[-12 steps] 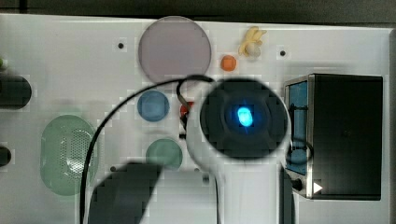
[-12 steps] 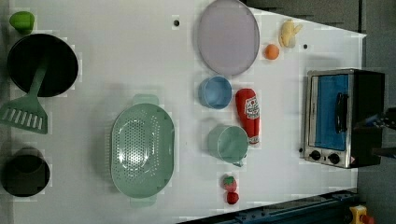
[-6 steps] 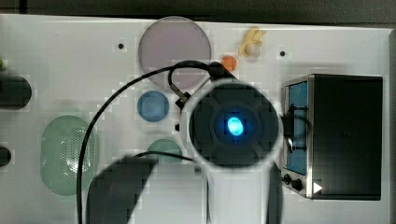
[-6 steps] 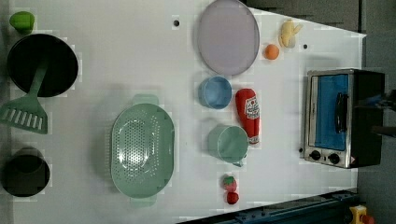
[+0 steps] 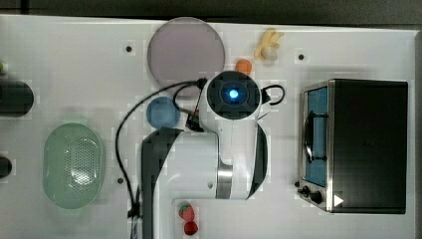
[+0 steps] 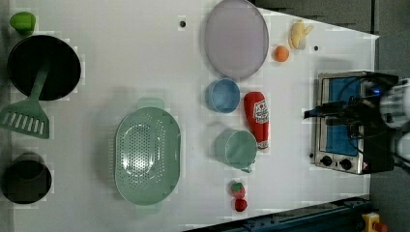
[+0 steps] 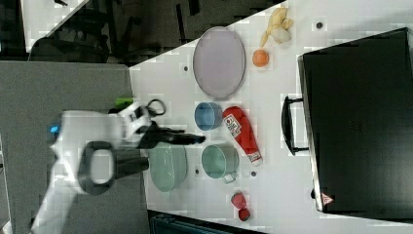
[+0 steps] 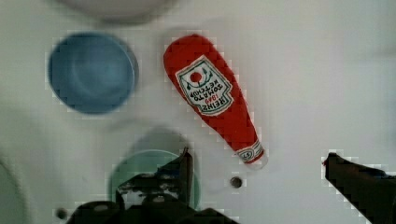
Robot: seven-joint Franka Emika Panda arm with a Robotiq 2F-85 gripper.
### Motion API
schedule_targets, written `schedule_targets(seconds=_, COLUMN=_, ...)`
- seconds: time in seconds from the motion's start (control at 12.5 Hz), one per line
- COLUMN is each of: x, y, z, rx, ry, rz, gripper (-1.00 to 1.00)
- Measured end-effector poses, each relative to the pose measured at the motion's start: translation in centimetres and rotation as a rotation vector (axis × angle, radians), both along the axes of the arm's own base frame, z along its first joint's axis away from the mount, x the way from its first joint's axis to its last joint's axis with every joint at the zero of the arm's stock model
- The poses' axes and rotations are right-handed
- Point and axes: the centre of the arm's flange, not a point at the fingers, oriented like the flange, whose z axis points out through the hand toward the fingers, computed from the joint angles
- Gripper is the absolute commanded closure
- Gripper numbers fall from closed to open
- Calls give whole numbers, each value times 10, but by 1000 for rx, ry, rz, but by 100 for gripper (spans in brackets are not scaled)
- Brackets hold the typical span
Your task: Pick Ketchup from the table and place it in strainer.
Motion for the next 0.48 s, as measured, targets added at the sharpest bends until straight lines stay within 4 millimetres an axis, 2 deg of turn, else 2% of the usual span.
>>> schedule_targets(seconds=0.16, x=2, y=-3, z=-38, rx=25, ry=-13, rz=121, gripper=-100)
schedule_targets(seconds=0.48, x=8, y=5, z=-99, rx=43, ry=-98, rz=277, gripper=-100)
